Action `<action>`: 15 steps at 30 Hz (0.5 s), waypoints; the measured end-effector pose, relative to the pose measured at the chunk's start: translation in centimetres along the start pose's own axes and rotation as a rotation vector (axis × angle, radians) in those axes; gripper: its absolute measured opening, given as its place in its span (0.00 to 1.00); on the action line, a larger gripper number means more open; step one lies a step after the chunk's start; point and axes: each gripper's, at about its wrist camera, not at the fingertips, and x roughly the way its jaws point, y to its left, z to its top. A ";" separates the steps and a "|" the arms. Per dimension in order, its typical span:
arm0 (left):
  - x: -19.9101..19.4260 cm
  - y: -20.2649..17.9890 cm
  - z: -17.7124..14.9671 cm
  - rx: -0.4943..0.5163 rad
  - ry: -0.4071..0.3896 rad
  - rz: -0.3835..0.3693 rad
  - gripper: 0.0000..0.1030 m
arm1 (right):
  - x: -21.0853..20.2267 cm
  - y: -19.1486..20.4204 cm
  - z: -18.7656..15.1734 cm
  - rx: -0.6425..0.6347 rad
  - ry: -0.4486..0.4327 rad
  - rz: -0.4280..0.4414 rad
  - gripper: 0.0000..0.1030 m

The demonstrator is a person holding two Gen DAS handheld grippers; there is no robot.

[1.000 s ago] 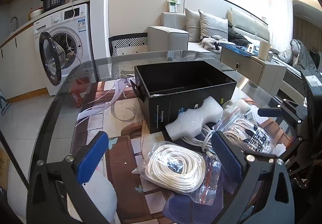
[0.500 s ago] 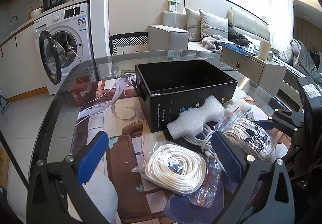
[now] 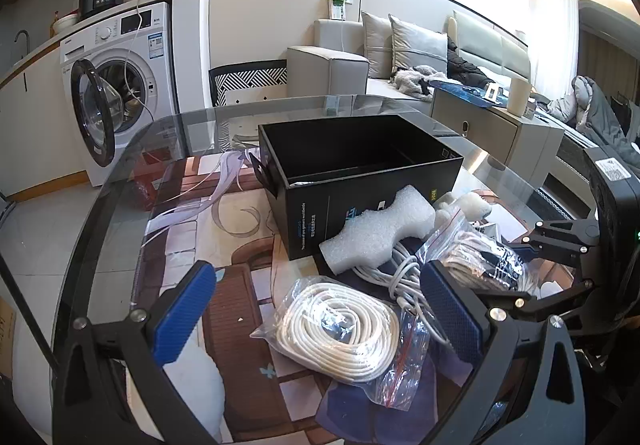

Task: Organize soft objects
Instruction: 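Close the right gripper on the clear adidas lace bag, then grasp the coiled cable bag with the left gripper while the right lifts the lace bag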

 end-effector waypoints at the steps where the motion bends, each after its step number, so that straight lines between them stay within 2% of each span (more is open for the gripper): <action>1: 0.0 0.0 0.0 0.000 0.000 0.000 1.00 | -0.1 -0.1 0.1 0.001 -0.007 -0.003 0.44; 7: 0.0 0.0 -0.1 0.011 0.011 -0.006 1.00 | -1.6 -0.7 1.0 0.023 -0.083 -0.011 0.43; 15: 0.8 0.0 -0.3 0.012 0.096 0.022 1.00 | -2.7 -0.7 1.7 0.052 -0.162 -0.042 0.43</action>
